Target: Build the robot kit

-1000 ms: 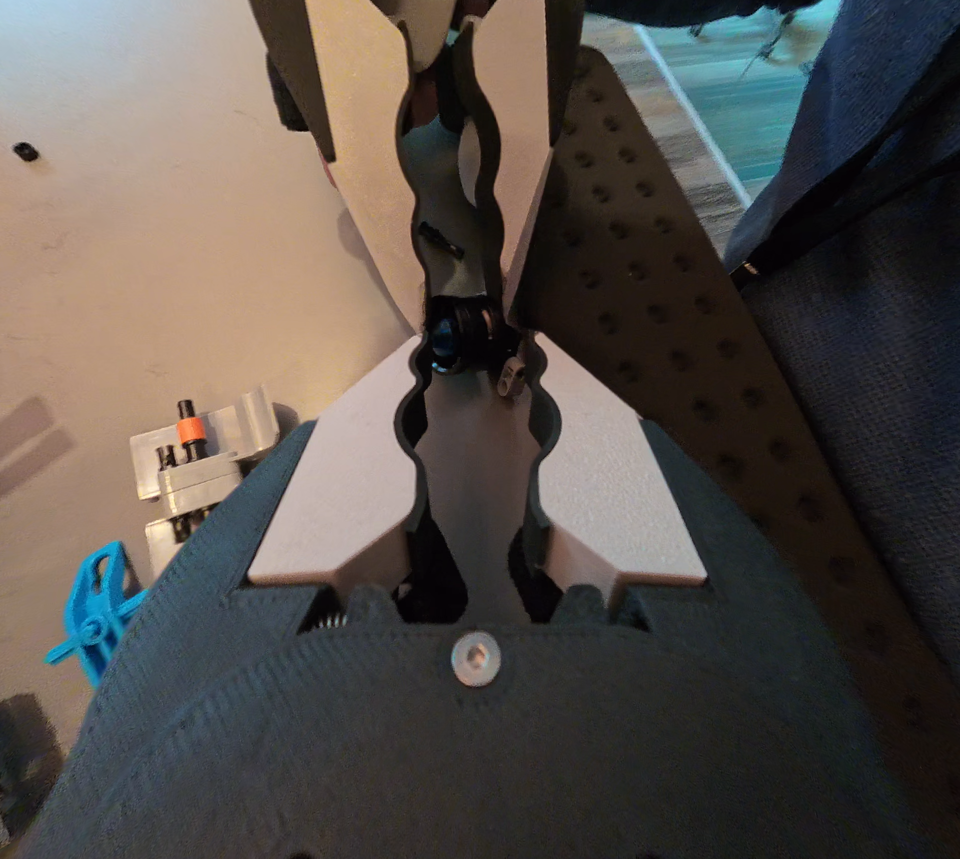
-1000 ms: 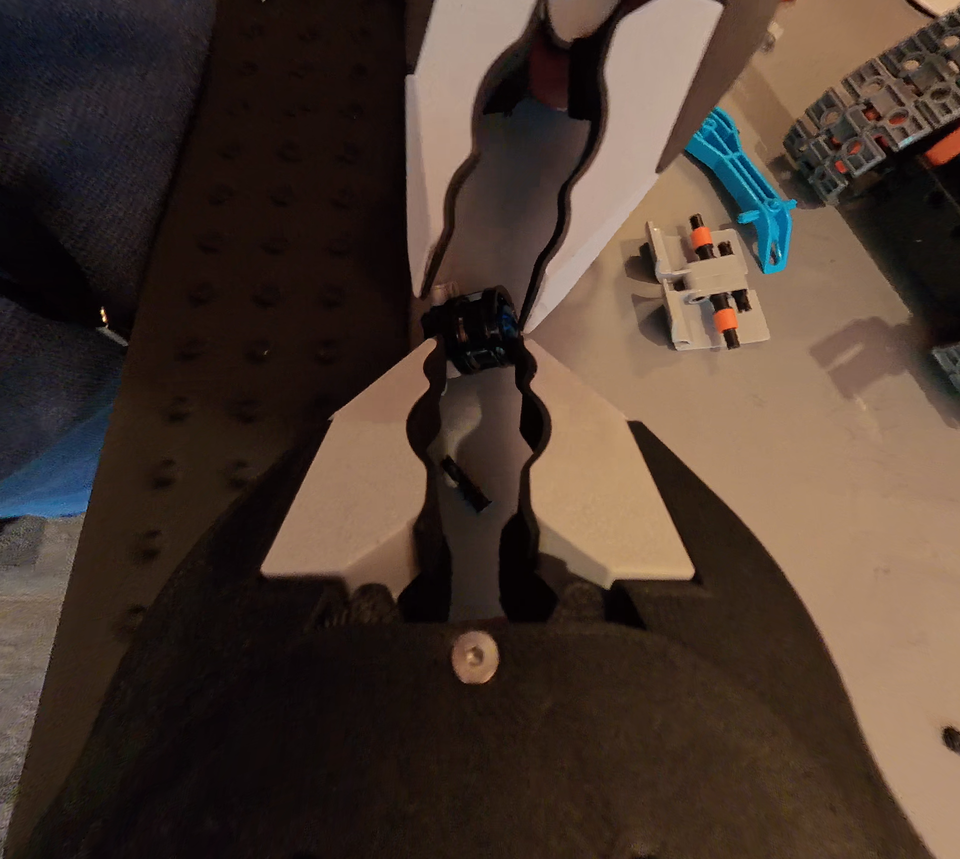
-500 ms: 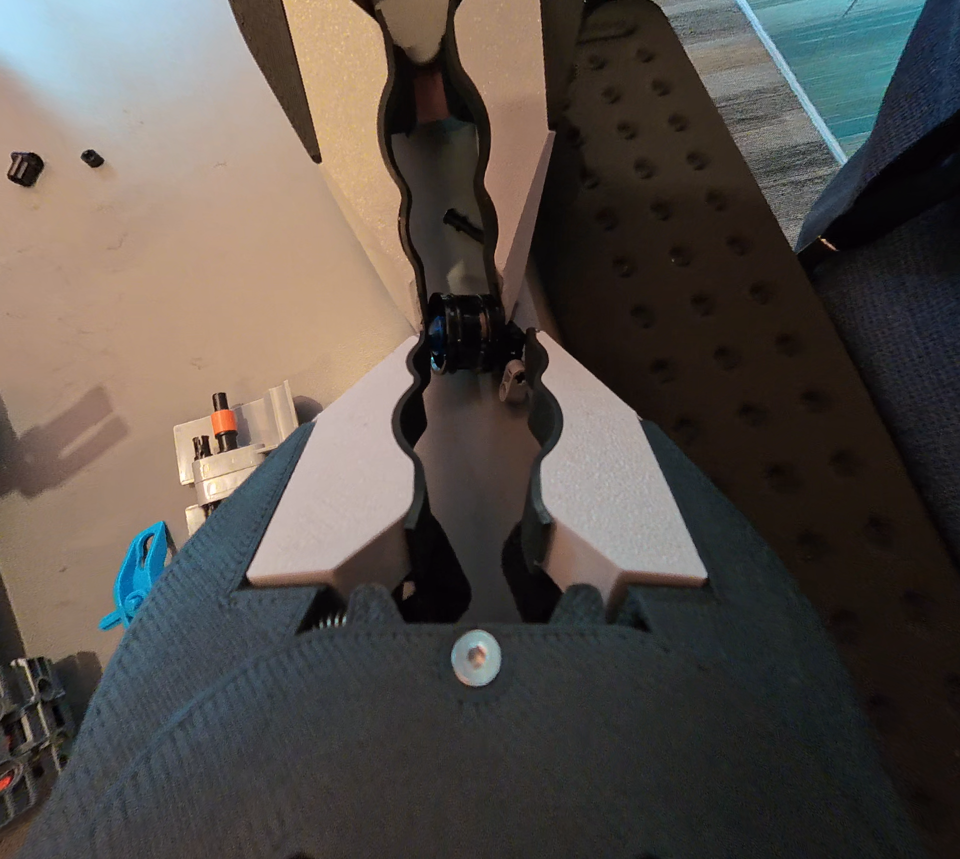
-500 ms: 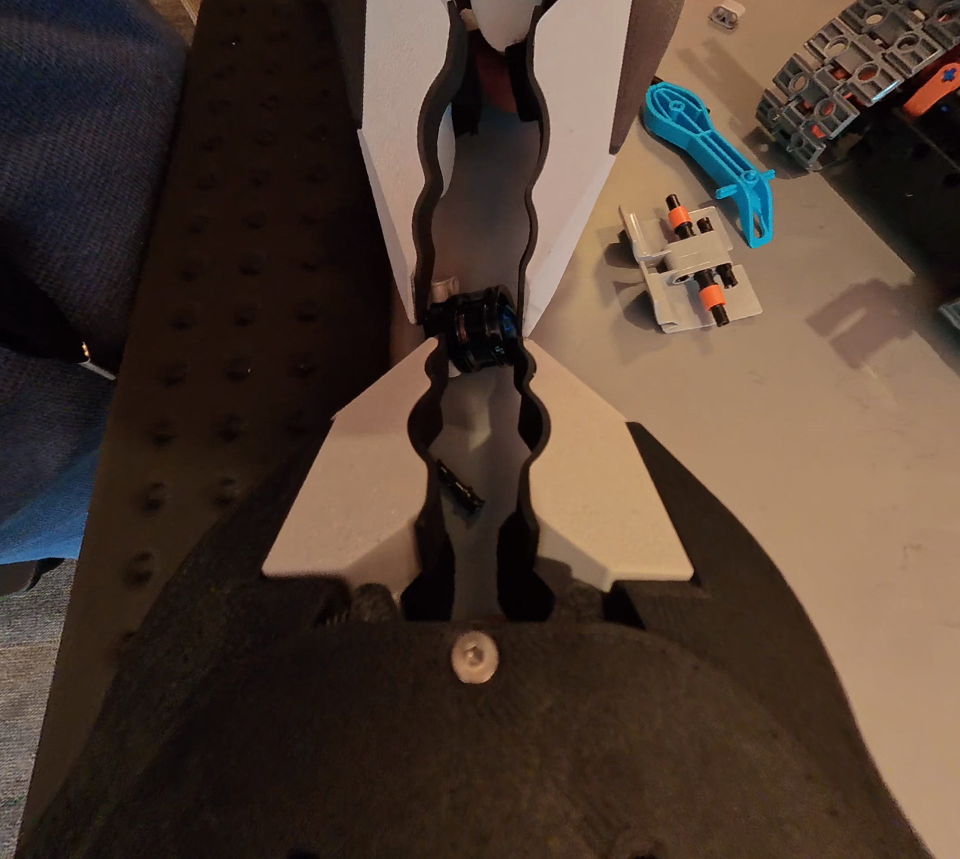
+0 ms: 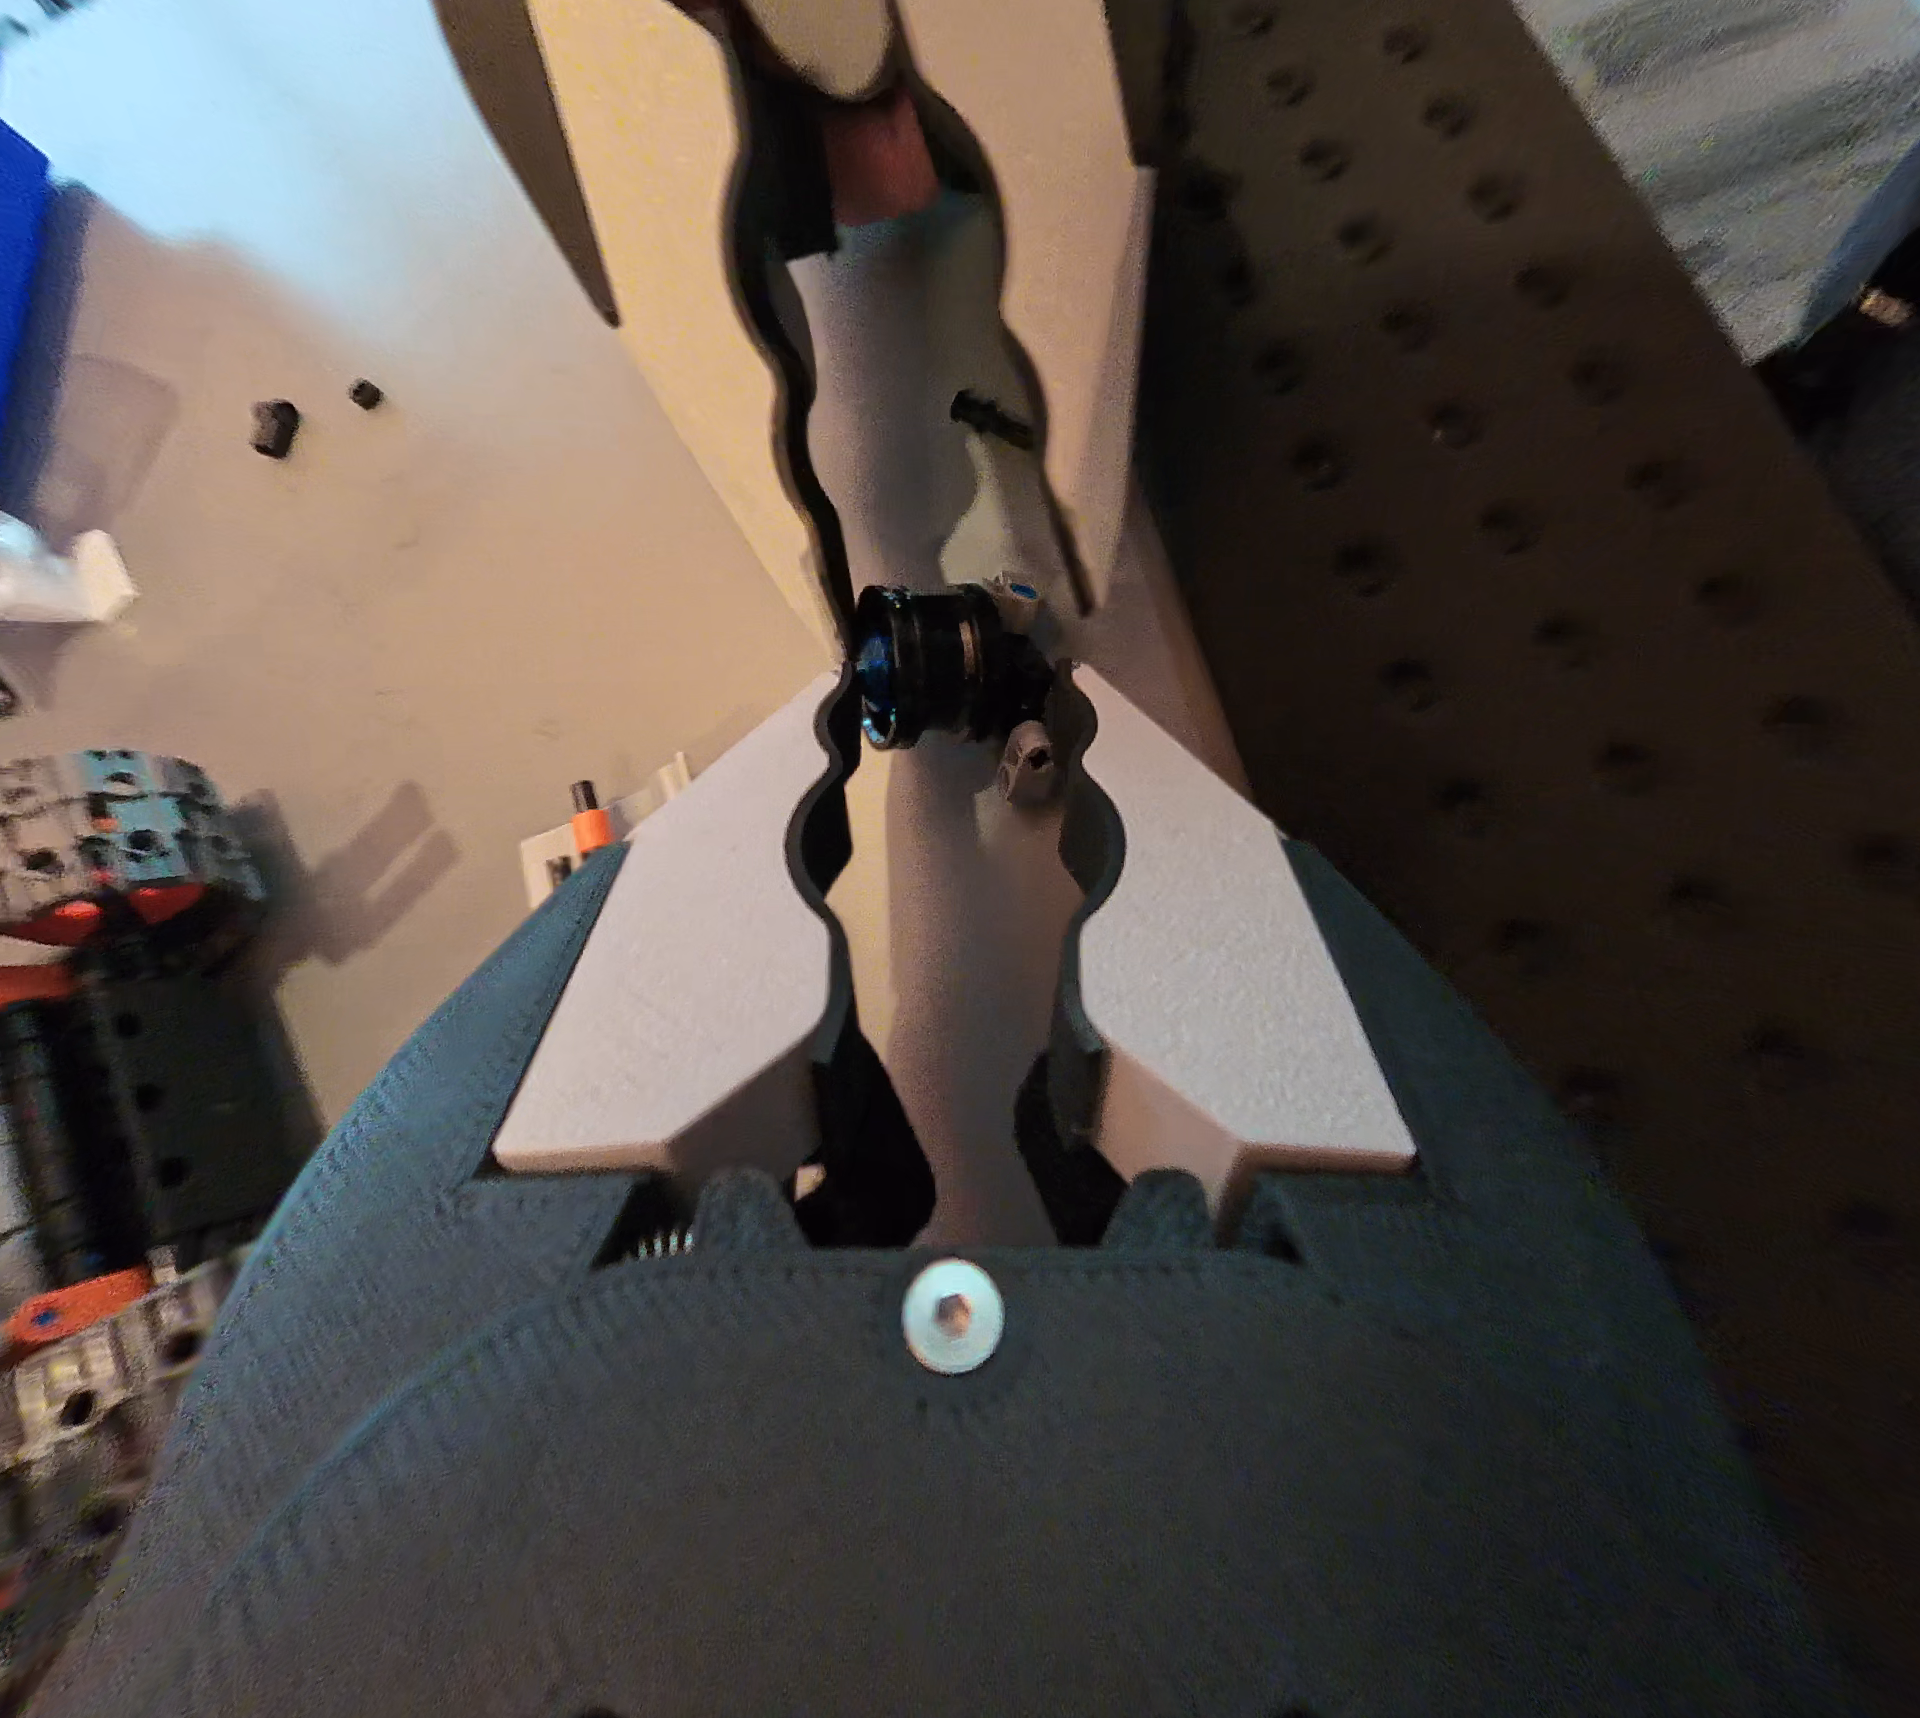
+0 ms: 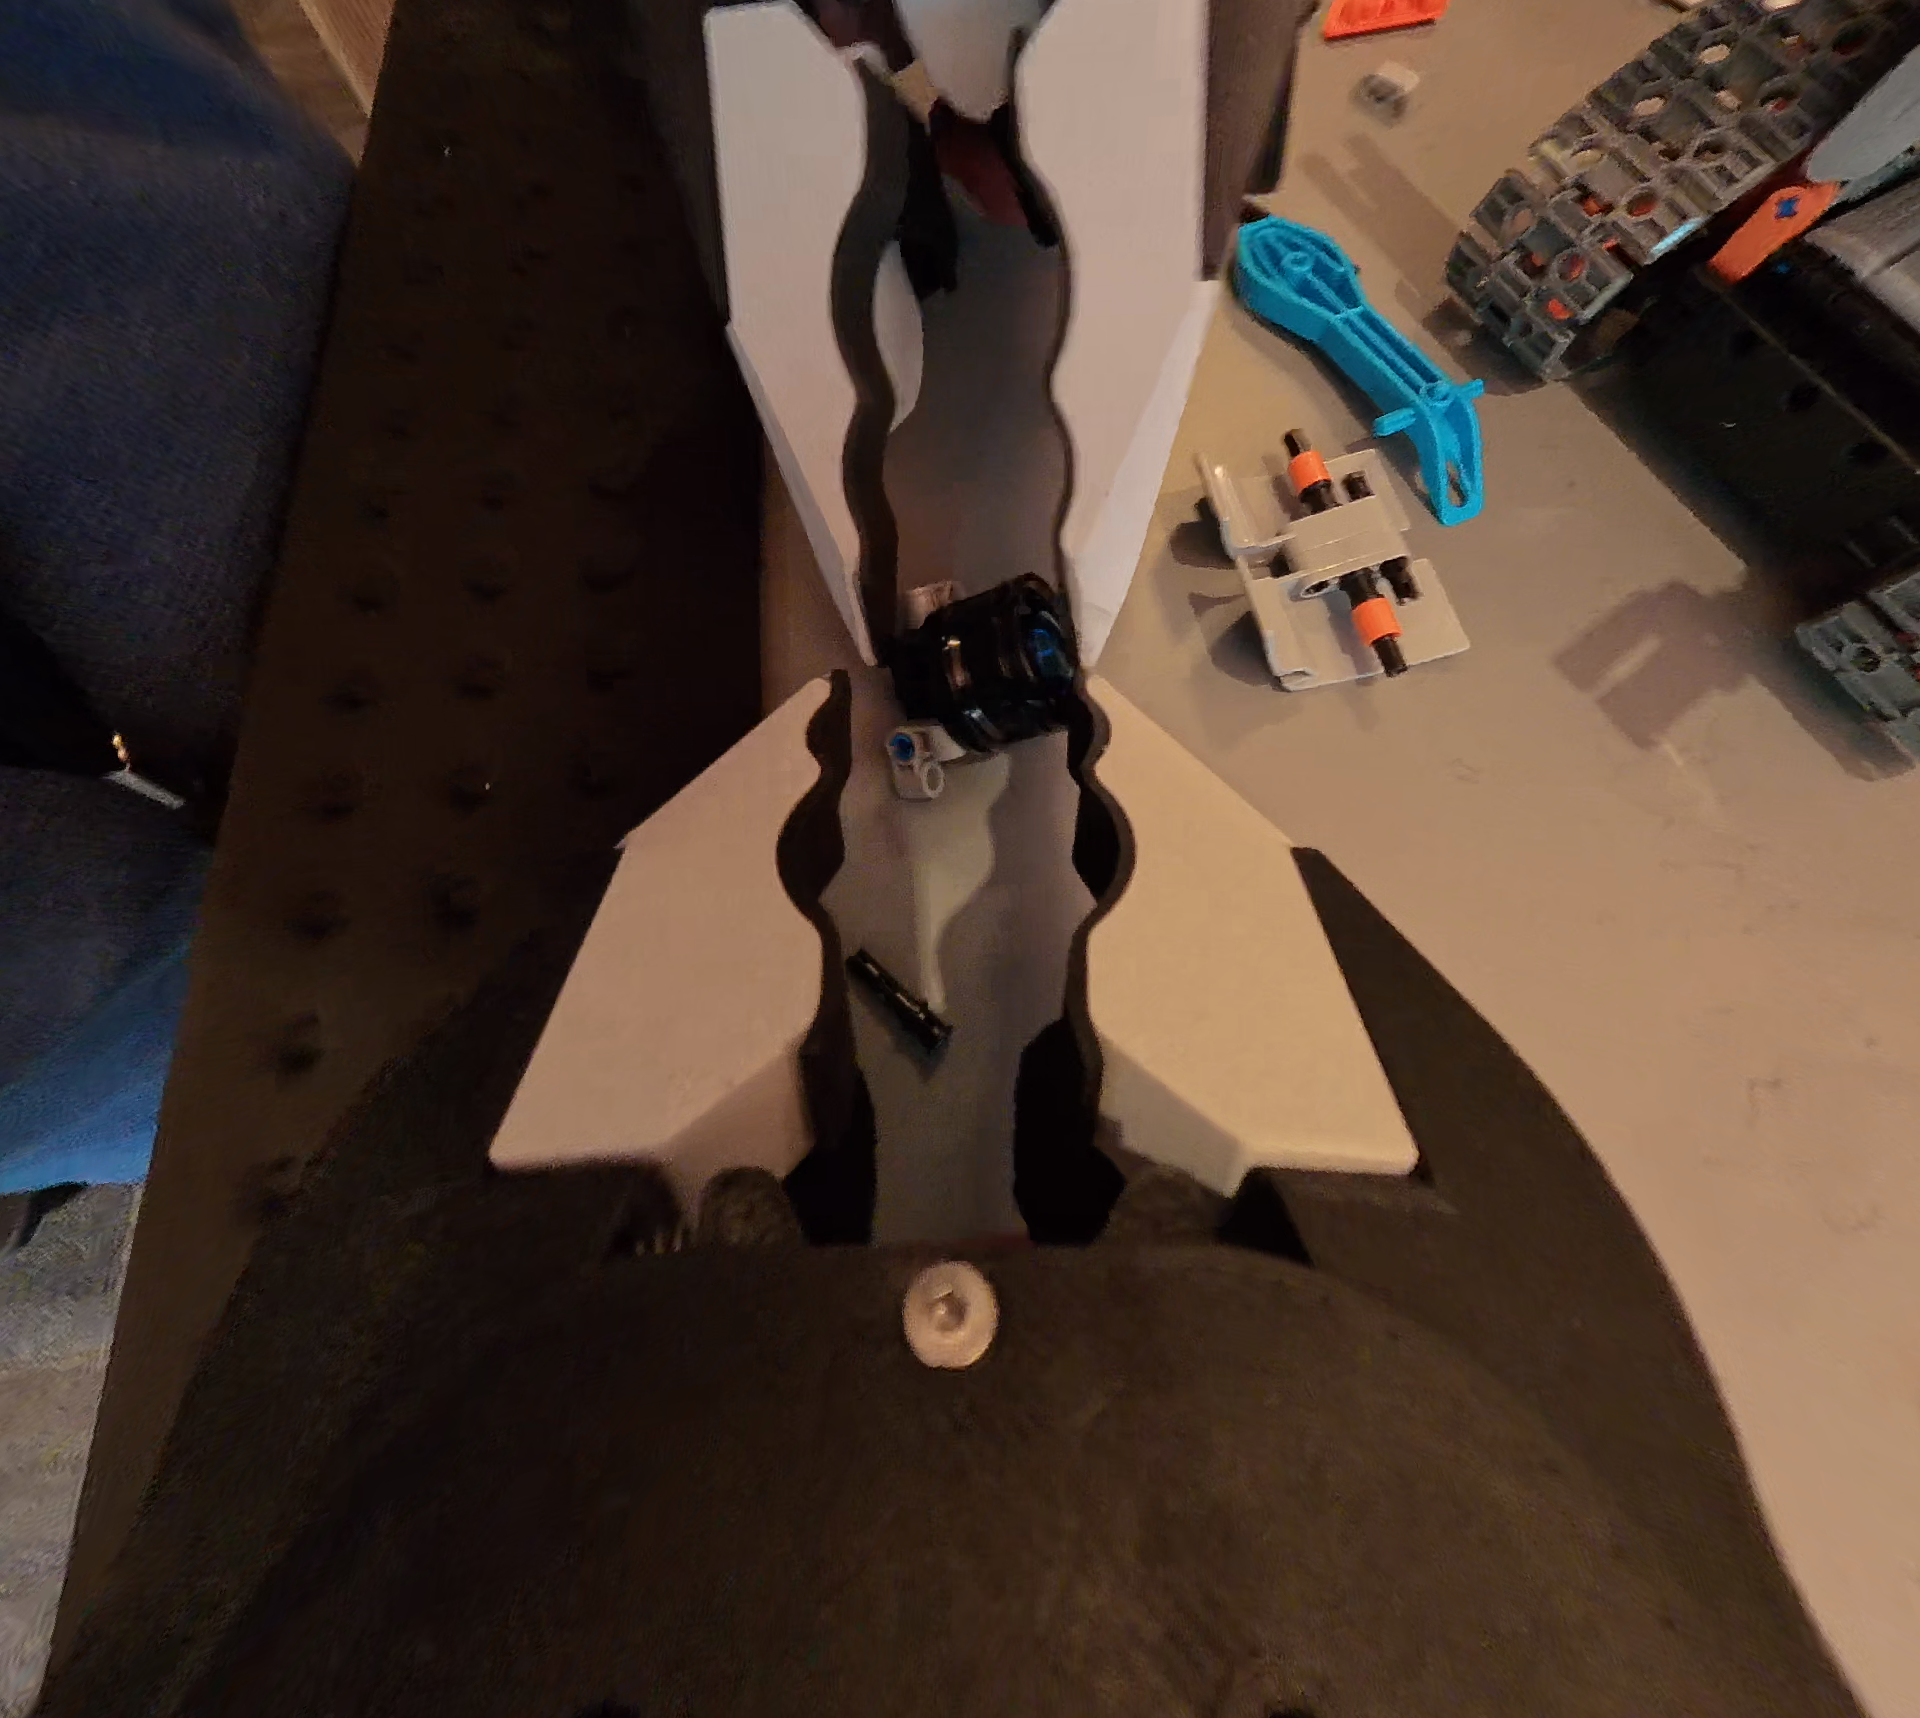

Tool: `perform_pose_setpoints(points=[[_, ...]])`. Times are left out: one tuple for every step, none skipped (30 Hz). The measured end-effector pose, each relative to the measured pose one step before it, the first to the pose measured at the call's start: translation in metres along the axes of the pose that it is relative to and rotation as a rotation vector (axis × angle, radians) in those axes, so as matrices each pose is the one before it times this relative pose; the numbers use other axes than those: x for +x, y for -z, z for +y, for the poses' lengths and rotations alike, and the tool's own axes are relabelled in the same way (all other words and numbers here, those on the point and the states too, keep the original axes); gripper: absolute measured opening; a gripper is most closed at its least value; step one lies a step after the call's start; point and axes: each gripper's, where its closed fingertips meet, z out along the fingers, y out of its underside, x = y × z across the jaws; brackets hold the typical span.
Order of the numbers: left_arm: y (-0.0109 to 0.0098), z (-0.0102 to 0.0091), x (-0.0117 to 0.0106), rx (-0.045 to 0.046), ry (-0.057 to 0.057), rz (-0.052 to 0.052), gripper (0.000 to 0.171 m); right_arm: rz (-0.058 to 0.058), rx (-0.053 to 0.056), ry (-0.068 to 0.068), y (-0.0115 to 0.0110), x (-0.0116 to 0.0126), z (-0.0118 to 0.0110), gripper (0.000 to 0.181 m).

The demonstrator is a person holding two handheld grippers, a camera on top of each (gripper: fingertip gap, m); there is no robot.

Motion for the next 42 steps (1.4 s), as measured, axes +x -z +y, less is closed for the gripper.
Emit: perform_pose_setpoints(points=[[0.00007,0.00174,-0.00001,-0.01701,-0.0627,-0.0231,0.034,0.0063,0.017,-0.0155,0.002,0.00249,-0.00225,0.035],[-0.00008,0.00065,-0.00026,-0.01308,-0.0582,-0.0269,0.035,-0.0033,0.0115,-0.0201,0.00225,0.00147,-0.0013,0.035],[0.00025,0.00049,-0.00206,-0.01571,-0.0465,-0.0368,0.034,-0.0021,0.0062,-0.0285,0.00133,0.002,-0.00027,0.036],[0.00014,0.00091,-0.00191,-0.01711,-0.0522,-0.0349,0.035,-0.0131,0.0035,-0.0397,-0.00026,0.00095,0.00004,0.037],[0.00017,-0.00001,-0.00055,-0.00892,-0.0531,-0.0283,0.035,-0.0172,0.0033,-0.0367,-0.0012,0.00024,-0.00011,0.039],[0.0003,-0.00083,0.00025,-0.00246,-0.0455,-0.0237,0.035,-0.0039,0.0055,-0.0175,-0.00084,0.00143,-0.00026,0.036],[0.0004,-0.00065,-0.00038,-0.00573,-0.0439,-0.027,0.035,-0.0047,-0.0007,-0.0187,-0.00074,0.00146,0.0004,0.035],[0.00053,-0.0014,-0.00021,-0.00176,-0.0381,-0.0204,0.035,-0.0064,-0.0031,-0.0172,-0.0007,0.00082,0.0008,0.036],[0.00061,-0.00134,-0.00098,-0.00159,-0.0286,-0.0205,0.034,0.001,-0.0065,-0.0109,-0.00075,0.00133,0.00125,0.039],[0.00015,0.00049,-0.00288,-0.01019,-0.0255,-0.0289,0.034,-0.0017,-0.0024,-0.0114,-0.00051,0.00056,-0.00002,0.037],[0.0006,-0.00106,-0.00219,0.00265,-0.0159,-0.0198,0.035,-0.0143,0.0125,0.0013,-0.00011,-0.00214,-0.00242,0.033],[0.00075,-0.00146,-0.00132,0.0037,-0.01,-0.0115,0.034,-0.0128,0.0201,-0.0046,0.00001,-0.00172,-0.00373,0.033],[0.00088,-0.00114,-0.00149,0.00345,-0.0185,-0.0156,0.034,-0.0084,0.0153,-0.0124,0.00018,-0.00002,-0.00287,0.03],[-0.00018,0.00148,-0.00237,-0.01063,-0.0139,-0.0195,0.035,0.003,0.0116,-0.0049,0.00068,0.00171,-0.002,0.03],[0.00001,0.00084,-0.00126,-0.00209,-0.0031,-0.0045,0.035,0.0099,0.0044,0.0074,0.00055,0.00164,-0.00075,0.029],[0.00021,0.00095,-0.00171,-0.00083,0.0131,-0.0018,0.035,0.0112,0.0067,0.0134,0.00061,0.00115,-0.00127,0.029],[0.0004,0.00215,-0.00352,-0.00549,0.0206,-0.0087,0.037,0.0188,0.0146,0.0143,0.00109,0.00194,-0.00232,0.029],[0.00064,0.00283,-0.00407,-0.00694,0.0258,-0.0078,0.044,0.0143,0.0058,0.0076,0.00139,0.00146,-0.00108,0.029],[0.00132,0.00229,-0.00378,-0.00102,0.0362,0.0002,0.048,0.0184,0.0004,0.0111,0.00167,0.00201,-0.0006,0.029],[0.00214,0.00078,-0.00285,0.00975,0.0369,0.0069,0.047,0.0223,0.0113,0.014,0.0019,0.00242,-0.00259,0.029],[0.00181,0.00035,-0.00261,0.00646,0.0316,0.0055,0.045,-0.0004,0.0187,0.0051,0.00176,-0.0008,-0.00409,0.029],[0.0012,-0.00061,-0.00103,0.00668,0.0203,0.0081,0.043,-0.0086,0.0039,0.0006,0.0009,-0.00194,-0.0021,0.029],[0.00027,-0.00101,0.0006,0.00682,0.0118,0.0092,0.04,0.0102,-0.0047,0.0077,0.00015,0.00087,-0.00055,0.029],[-0.00013,-0.00088,0.00054,0.00706,0.0143,0.0065,0.039,0.0096,-0.0023,0.008,-0.00046,0.00082,-0.00046,0.029],[-0.00055,0.00048,-0.00021,0.00049,0.02,0.0043,0.042,-0.0017,-0.0005,0.0033,-0.00063,-0.00071,-0.00044,0.029],[-0.00033,0.00123,0.00026,-0.00783,0.0109,0.0064,0.045,0.0067,-0.0132,0.0046,-0.00095,0.00032,0.00113,0.029],[0.00096,-0.00116,-0.00008,0.00636,-0.0026,-0.002,0.045,0.0251,-0.0178,0.0187,-0.00091,0.00235,0.00143,0.029],[0.00145,-0.00277,-0.00111,0.01477,-0.0042,-0.01,0.045,0.0139,-0.0087,0.0136,-0.00076,0.00051,-0.00026,0.029],[-0.00005,-0.00115,0.0014,-0.00055,-0.0086,0.0055,0.044,0.006,-0.0042,-0.0033,-0.00094,0.00019,-0.00119,0.029],[-0.00137,0.00051,0.00225,-0.01391,-0.0246,0.0038,0.044,0.0086,-0.0075,-0.0029,-0.00155,0.00103,-0.00046,0.029],[-0.00123,0.00024,0.00093,-0.01098,-0.0341,-0.0108,0.044,-0.0011,-0.0135,0.0096,-0.00188,-0.00092,0.00101,0.029],[-0.00149,0.00111,0.00295,-0.01249,-0.0259,0.0066,0.039,-0.0007,-0.0076,0.0094,-0.00139,-0.00085,0.00048,0.029],[-0.00204,0.00151,0.00227,-0.01396,-0.0113,0.0055,0.041,0.0045,-0.0068,-0.003,-0.00136,0.0007,0.0007,0.029],[-0.00134,0.00143,0.00144,-0.00988,-0.0105,0.0015,0.039,0.0008,-0.0117,0.0006,-0.00169,0.00029,0.00211,0.029],[-0.0013,0.00201,0.00092,-0.01087,-0.0127,-0.0027,0.037,0.0017,-0.0095,0.003,-0.00172,0.00029,0.00176,0.029],[-0.00121,0.00215,0.00107,-0.01334,-0.0164,-0.0032,0.037,0.0011,-0.0075,-0.0022,-0.00182,0.00042,0.00159,0.029],[-0.00037,0.00096,0.00144,-0.00701,-0.0203,-0.0013,0.032,-0.0074,-0.011,-0.0054,-0.00213,-0.00072,0.00251,0.029],[-0.00047,0.00059,0.00144,-0.0049,-0.0133,-0.0001,0.029,-0.0047,-0.0073,0.0039,-0.00211,-0.00109,0.00187,0.029],[-0.00097,0.00093,0.00147,-0.009,-0.0094,0.0,0.029,-0.0006,-0.0059,-0.0012,-0.00166,-0.00013,0.00154,0.029],[-0.00105,0.00087,0.00104,-0.00725,-0.0142,-0.006,0.029,-0.003,-0.0043,-0.0095,-0.00108,0.00022,0.00138,0.029],[-0.00131,0.0009,0.0008,-0.00928,-0.0054,-0.0045,0.03,-0.0024,-0.002,-0.0043,-0.00094,0.0002,0.00092,0.029],[-0.00021,-0.00059,0.00071,-0.00422,-0.0119,-0.0062,0.029,-0.0057,-0.002,-0.0031,-0.00093,-0.00029,0.00043,0.028]])
